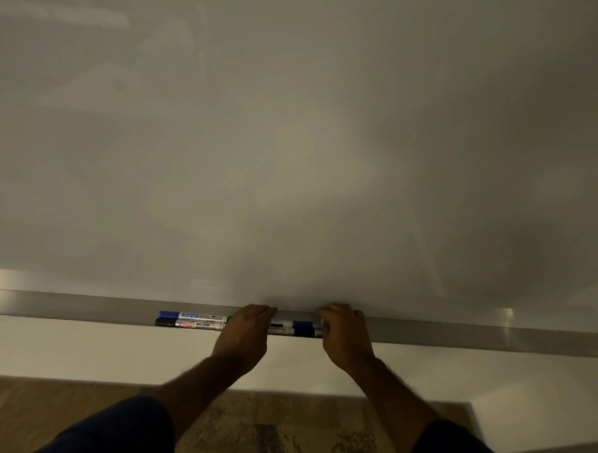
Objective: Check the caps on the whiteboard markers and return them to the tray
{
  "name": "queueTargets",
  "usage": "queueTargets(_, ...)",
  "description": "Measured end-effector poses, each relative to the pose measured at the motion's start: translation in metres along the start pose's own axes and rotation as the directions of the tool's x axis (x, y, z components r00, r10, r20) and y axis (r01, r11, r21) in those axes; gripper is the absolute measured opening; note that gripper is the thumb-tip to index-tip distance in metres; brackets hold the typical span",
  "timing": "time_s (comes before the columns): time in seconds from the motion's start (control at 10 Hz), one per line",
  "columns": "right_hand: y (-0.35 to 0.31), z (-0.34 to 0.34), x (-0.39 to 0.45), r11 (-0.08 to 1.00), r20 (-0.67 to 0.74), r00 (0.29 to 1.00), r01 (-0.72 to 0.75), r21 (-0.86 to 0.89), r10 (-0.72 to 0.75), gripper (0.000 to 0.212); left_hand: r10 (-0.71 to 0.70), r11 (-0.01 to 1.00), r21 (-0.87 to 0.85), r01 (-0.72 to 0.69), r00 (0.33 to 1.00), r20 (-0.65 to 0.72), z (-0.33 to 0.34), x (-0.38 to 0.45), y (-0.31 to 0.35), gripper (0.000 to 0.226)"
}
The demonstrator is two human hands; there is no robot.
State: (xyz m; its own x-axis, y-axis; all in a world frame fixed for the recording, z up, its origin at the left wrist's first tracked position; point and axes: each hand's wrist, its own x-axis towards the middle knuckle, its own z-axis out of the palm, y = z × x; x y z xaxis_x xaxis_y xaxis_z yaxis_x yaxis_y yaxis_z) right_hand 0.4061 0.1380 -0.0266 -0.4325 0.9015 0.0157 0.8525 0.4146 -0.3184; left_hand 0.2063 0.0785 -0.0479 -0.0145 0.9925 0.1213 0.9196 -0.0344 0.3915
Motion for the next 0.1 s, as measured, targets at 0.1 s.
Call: queueTargets(0.1, -0.0056, -0.0032, 0.0004, 1.0, -0.095, 0.995, 0.018, -0.021, -0.019, 0.027, 0.033, 0.999, 0.023, -0.032, 0.998, -0.051, -0.0048, -0.0049, -0.0093, 0.04)
